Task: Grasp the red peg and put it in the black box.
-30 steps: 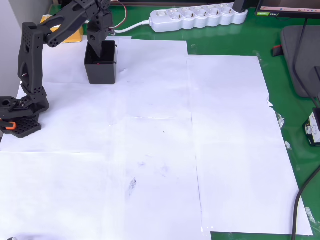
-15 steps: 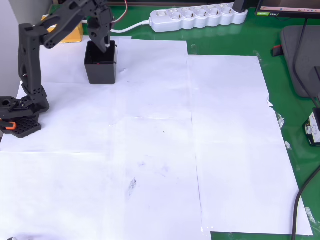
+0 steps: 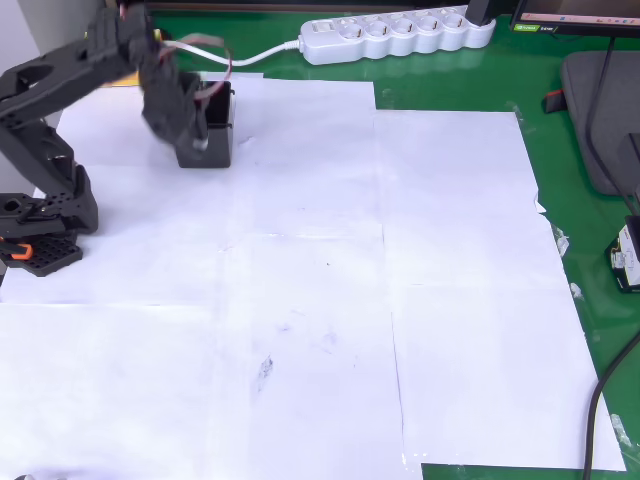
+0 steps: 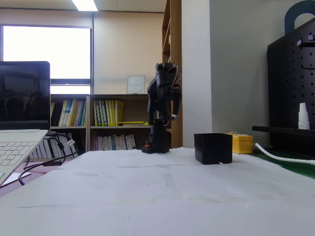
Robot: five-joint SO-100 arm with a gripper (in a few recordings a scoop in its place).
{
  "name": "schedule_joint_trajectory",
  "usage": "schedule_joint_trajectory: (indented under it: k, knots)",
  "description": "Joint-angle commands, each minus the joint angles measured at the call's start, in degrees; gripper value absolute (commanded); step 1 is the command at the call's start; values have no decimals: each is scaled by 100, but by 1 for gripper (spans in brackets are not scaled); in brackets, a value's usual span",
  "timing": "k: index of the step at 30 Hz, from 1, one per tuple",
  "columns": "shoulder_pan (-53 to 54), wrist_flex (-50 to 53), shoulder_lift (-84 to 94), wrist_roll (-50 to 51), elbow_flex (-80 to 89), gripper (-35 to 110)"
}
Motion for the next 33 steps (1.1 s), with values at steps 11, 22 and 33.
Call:
schedule_joint_trajectory:
  k: [11, 22, 33]
  knots:
    - [457, -2698, -2874, -1020, -4720, 0]
    - [888, -2830, -5792, -2320, -7559, 0]
    - [1134, -606, -7778, -2637, -7901, 0]
